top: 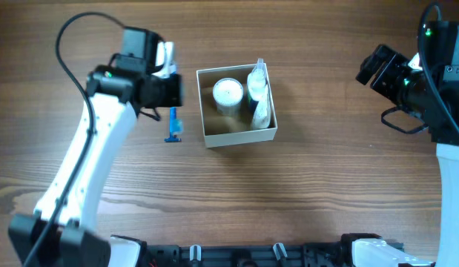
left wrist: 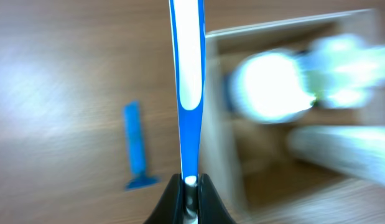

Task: Pack container
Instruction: 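Lower the toothbrush into the box beside the brush, then move the left gripper back and grasp the blue razor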

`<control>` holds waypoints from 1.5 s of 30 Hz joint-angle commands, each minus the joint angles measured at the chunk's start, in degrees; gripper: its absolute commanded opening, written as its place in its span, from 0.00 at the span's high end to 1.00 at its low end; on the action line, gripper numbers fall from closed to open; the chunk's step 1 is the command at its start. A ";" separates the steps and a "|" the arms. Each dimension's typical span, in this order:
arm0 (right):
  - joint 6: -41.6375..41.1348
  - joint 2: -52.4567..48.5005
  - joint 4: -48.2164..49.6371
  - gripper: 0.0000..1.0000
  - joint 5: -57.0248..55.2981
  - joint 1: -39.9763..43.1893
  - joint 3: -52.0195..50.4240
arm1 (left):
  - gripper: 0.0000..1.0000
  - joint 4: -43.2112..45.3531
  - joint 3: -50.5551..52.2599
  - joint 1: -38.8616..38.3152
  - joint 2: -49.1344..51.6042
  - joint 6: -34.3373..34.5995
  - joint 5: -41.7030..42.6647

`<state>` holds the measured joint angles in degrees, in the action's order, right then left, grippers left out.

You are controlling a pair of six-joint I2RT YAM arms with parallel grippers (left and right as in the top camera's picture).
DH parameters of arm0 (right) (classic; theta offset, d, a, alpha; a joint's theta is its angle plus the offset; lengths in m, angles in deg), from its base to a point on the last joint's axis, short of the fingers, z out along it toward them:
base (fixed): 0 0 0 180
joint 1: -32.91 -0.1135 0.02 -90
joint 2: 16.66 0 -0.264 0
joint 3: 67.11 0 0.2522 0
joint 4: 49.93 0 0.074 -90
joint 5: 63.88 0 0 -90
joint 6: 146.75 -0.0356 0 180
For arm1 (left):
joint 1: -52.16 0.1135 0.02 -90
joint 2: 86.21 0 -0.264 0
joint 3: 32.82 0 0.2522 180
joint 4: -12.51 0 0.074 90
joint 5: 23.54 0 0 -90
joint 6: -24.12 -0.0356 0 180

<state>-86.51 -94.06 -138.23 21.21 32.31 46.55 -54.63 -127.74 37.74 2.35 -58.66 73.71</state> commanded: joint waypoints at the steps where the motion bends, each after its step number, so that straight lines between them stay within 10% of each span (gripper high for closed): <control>1: -0.26 -0.26 0.15 0.00 0.31 0.13 0.11 | 0.96 4.42 -0.44 -6.43 -1.18 7.50 -2.71; 18: -0.28 -0.26 0.15 0.00 0.31 0.13 0.11 | 0.92 7.15 -0.44 -12.17 13.97 18.71 -10.97; 35: -0.26 -0.26 0.15 0.00 0.31 0.13 0.11 | 0.36 -4.83 -0.63 -5.95 4.61 15.06 -15.13; 45: -0.28 -0.26 0.15 0.00 0.31 0.13 0.11 | 0.51 -1.18 2.54 4.39 13.22 -1.31 -4.48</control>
<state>-86.51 -94.06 -138.23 21.19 32.31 46.55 -57.23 -127.28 40.65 10.89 -50.59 62.67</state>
